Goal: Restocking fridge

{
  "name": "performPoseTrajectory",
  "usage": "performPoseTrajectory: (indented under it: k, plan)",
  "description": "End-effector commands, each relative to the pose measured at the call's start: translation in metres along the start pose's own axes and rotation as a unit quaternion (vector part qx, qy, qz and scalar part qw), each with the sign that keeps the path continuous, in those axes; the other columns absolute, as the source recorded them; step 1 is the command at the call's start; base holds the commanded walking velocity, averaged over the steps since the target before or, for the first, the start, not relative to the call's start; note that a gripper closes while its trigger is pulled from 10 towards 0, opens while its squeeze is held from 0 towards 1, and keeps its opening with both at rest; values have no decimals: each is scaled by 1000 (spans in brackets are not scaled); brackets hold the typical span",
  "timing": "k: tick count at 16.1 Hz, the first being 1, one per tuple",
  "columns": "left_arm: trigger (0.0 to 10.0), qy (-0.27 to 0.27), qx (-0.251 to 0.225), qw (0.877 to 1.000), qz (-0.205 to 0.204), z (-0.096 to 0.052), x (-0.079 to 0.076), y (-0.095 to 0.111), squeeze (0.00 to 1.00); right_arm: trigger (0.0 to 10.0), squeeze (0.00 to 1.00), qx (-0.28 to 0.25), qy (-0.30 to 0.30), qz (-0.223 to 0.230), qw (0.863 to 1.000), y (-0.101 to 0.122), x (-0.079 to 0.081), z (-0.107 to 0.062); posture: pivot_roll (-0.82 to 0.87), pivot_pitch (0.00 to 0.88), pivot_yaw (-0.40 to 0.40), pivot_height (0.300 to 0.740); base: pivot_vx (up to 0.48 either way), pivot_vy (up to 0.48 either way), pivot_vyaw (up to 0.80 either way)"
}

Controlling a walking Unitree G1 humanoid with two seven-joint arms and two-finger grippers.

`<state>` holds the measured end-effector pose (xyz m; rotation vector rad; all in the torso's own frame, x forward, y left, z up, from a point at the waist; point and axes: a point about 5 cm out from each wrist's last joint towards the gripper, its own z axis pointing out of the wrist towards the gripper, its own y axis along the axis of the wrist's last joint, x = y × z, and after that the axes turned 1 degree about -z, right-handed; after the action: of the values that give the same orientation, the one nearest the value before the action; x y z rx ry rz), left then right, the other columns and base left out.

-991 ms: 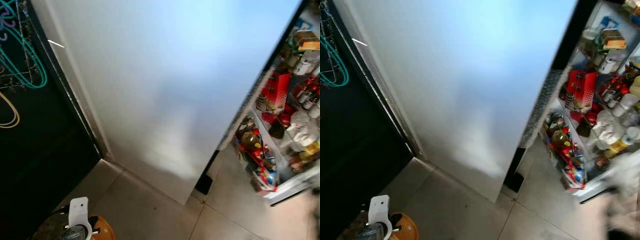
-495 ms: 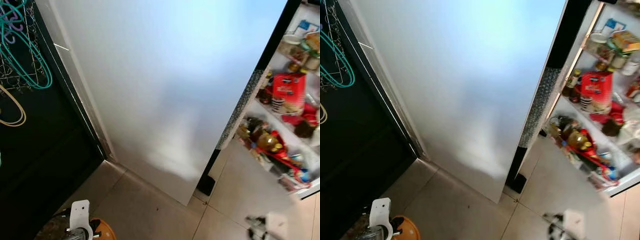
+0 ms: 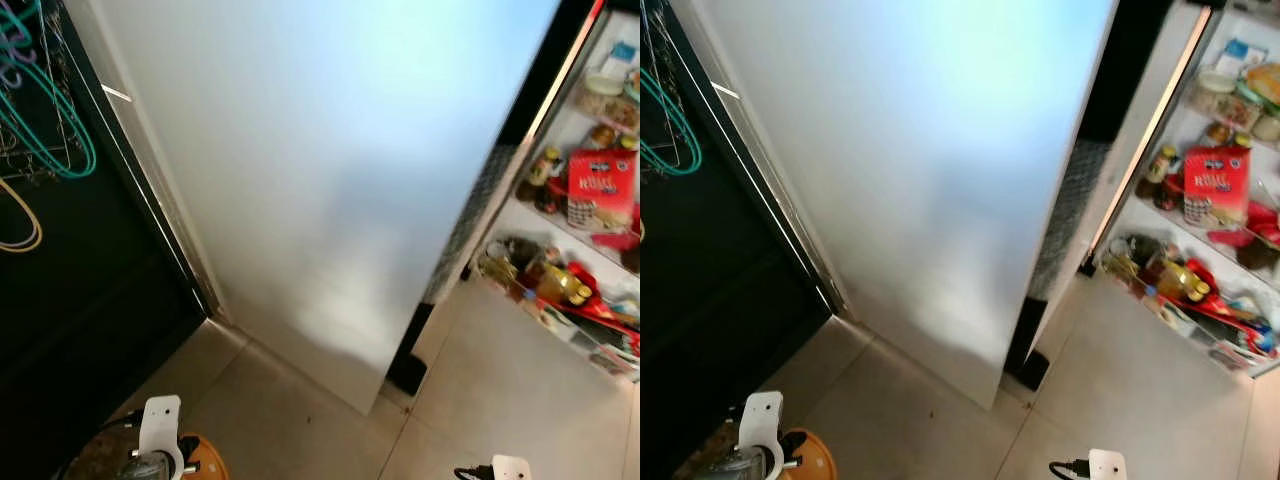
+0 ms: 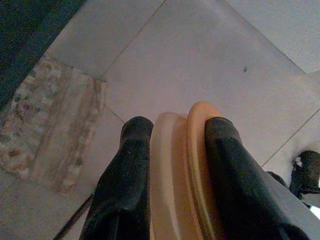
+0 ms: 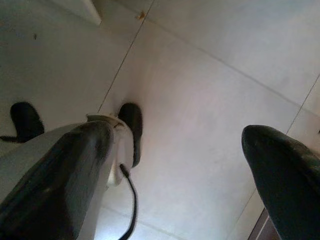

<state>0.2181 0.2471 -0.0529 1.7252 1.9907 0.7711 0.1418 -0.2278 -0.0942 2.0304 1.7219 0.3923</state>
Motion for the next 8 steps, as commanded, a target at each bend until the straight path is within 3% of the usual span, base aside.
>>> performPoseTrajectory:
  k: [1, 7, 8]
  plan:
    - [10000, -1, 20, 1000, 5, -1, 2, -9, 0, 10000, 0, 2, -10, 21, 1000, -3, -3, -1, -84, 114, 32, 740, 0, -390, 0]
    - [10000, -1, 22, 1000, 4, -1, 2, -9, 0, 10000, 0, 9, 17, -25, 1000, -1, 10, 1, -84, 114, 33, 740, 0, -390, 0]
    - [10000, 0, 22, 1000, 4, -1, 2, -9, 0, 10000, 0, 8, 19, -41, 999, -1, 10, 1, -80, 107, 33, 740, 0, -386, 638]
